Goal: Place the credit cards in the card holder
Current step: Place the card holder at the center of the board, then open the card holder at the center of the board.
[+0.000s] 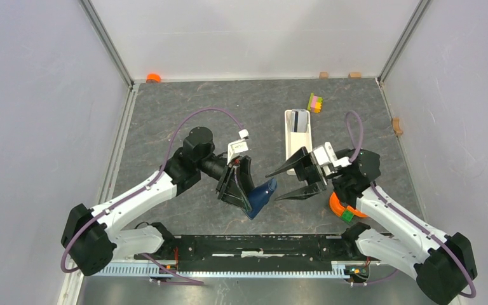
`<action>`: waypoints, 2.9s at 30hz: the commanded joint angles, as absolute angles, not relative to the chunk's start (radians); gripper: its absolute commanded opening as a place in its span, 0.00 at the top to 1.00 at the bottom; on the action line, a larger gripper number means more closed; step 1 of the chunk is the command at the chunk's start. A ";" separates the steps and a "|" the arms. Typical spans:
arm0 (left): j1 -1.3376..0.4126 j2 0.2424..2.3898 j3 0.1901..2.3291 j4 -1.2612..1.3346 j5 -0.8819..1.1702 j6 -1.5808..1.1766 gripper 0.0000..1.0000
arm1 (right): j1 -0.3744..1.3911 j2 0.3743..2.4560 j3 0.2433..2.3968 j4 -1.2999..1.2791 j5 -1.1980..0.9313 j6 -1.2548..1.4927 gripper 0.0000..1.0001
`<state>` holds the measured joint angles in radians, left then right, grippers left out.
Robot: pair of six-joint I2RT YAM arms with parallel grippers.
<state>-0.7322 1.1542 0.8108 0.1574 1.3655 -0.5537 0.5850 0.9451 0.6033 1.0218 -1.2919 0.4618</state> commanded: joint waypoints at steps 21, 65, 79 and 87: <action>-0.528 0.935 0.894 -0.438 0.562 -0.098 0.00 | 0.616 1.157 0.809 -0.121 -0.784 -0.036 1.00; -0.621 1.348 0.572 -0.078 0.171 -0.630 0.36 | 0.706 1.729 0.964 -0.124 -0.772 -0.121 0.43; -0.624 1.504 0.612 -0.111 0.149 -0.558 0.57 | 0.704 1.809 0.997 -0.095 -0.783 -0.138 0.40; -0.626 1.514 0.618 -0.138 0.117 -0.538 0.66 | 0.704 1.848 0.946 -0.065 -0.892 -0.040 0.42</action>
<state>-0.6193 1.4727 0.6247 -0.0647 0.1928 -0.6033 0.7002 1.8179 0.9749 -0.1047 -0.8055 -0.1093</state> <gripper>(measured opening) 0.362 0.590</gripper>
